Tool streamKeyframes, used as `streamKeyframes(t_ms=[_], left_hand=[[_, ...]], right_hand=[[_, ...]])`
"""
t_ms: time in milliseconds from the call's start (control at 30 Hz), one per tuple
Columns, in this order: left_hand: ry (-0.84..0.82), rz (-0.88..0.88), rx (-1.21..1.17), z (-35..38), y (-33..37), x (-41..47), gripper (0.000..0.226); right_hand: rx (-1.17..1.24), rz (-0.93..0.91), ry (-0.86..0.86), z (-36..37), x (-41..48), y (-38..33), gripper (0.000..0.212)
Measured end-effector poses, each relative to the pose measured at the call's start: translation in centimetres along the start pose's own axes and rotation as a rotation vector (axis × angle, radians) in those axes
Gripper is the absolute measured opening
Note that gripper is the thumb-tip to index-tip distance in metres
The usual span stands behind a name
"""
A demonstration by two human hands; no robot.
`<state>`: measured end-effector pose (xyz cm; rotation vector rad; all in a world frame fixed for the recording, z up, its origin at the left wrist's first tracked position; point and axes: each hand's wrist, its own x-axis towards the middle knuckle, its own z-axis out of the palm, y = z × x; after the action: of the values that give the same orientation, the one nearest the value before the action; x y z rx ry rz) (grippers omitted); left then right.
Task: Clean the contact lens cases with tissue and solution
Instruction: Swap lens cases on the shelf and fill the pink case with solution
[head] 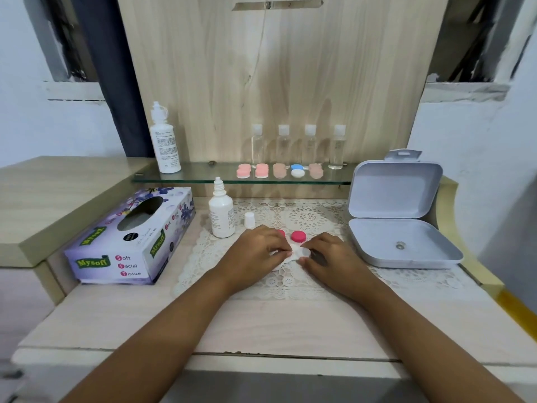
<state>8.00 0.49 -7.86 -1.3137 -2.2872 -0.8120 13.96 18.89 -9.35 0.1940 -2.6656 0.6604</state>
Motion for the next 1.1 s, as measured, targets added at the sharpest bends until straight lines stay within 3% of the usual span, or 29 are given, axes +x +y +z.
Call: streamKeyframes(t_ms=[233,433,800,967,1100], left_hand=[[-0.148,-0.073,-0.009,-0.1,-1.0,-0.5,0.039],[-0.135,-0.043,0.034,-0.2,-1.0,-0.4,0.023],[-0.233,0.052,0.220,-0.4,-0.3,0.1,0.026],[-0.207,0.034,0.141,-0.1,-0.4,0.0,0.017],[-0.219,-0.067,-0.004,-0.1,-0.8,0.1,0.017]], right_hand=[[-0.009,0.012,-0.017,-0.1,0.0,-0.1,0.029],[-0.009,0.019,-0.019,-0.1,0.0,-0.1,0.028],[-0.024,0.003,-0.037,-0.2,0.1,0.0,0.028],[-0.016,0.005,-0.048,-0.3,0.1,-0.1,0.025],[-0.018,0.019,-0.070,-0.3,0.2,-0.1,0.041]])
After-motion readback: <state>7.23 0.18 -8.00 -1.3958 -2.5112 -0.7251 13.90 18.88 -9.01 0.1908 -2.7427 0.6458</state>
